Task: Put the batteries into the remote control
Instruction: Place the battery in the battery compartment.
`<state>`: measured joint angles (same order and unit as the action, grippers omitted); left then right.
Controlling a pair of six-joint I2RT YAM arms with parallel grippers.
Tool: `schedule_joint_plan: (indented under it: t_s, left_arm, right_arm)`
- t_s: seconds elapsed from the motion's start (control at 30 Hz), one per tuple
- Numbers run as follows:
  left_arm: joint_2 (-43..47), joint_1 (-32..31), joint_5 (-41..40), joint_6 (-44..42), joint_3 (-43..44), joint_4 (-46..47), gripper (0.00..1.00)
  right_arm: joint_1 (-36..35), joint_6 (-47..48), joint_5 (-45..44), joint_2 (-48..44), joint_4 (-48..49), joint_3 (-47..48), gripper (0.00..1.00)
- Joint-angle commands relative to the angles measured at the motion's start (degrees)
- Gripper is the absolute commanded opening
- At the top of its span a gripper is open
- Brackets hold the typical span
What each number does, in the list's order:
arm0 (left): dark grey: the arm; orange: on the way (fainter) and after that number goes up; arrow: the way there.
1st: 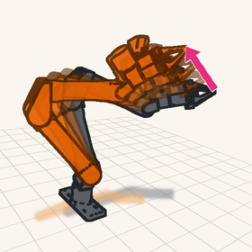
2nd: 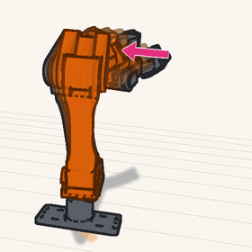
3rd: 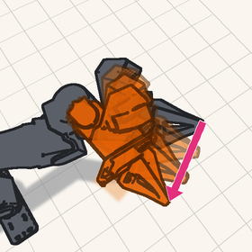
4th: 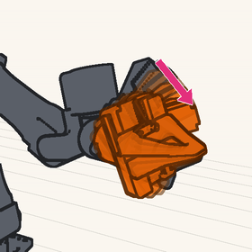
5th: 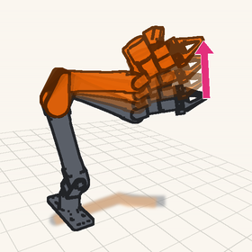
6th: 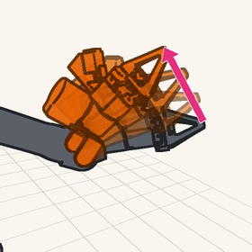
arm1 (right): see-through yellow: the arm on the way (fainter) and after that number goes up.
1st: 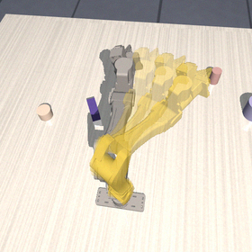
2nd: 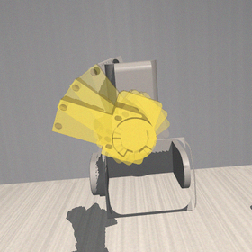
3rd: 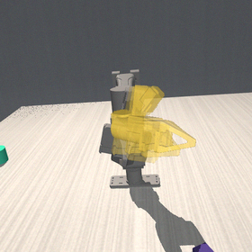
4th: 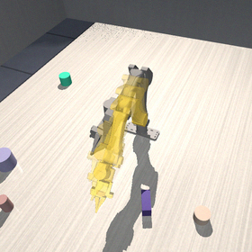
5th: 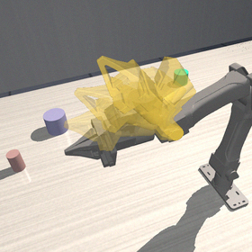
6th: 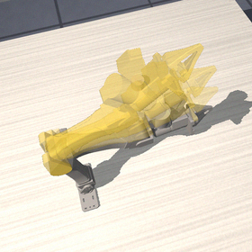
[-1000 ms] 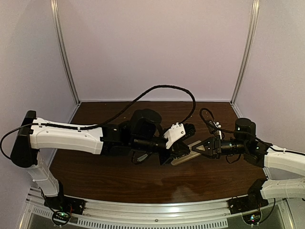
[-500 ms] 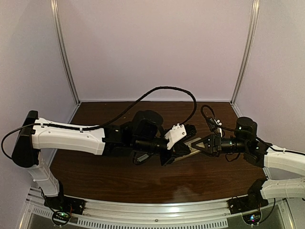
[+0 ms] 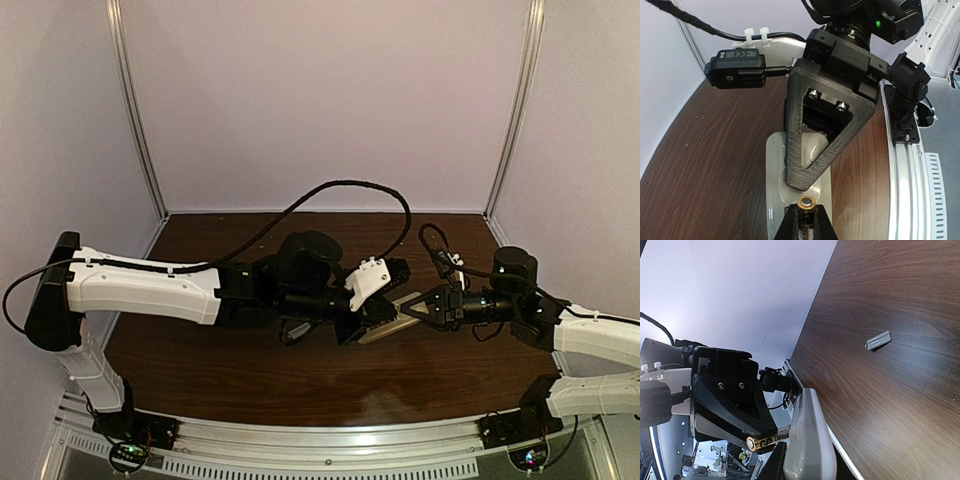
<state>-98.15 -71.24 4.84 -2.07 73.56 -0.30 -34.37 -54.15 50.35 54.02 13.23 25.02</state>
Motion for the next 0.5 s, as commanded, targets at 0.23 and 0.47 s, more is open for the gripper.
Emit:
schedule_joint_plan:
  t_s: [0.23, 0.47]
  left_arm:
    - [-0.47, 0.19, 0.06, -0.60, 0.29, -1.34, 0.00]
    - [-0.58, 0.14, -0.52, -0.28, -0.66, -1.68, 0.00]
  right_arm:
    - [-0.30, 0.22, 0.37, -0.24, 1.15, 0.99, 0.00]
    - [-0.34, -0.71, 0.63, -0.44, 2.30, 0.82, 0.00]
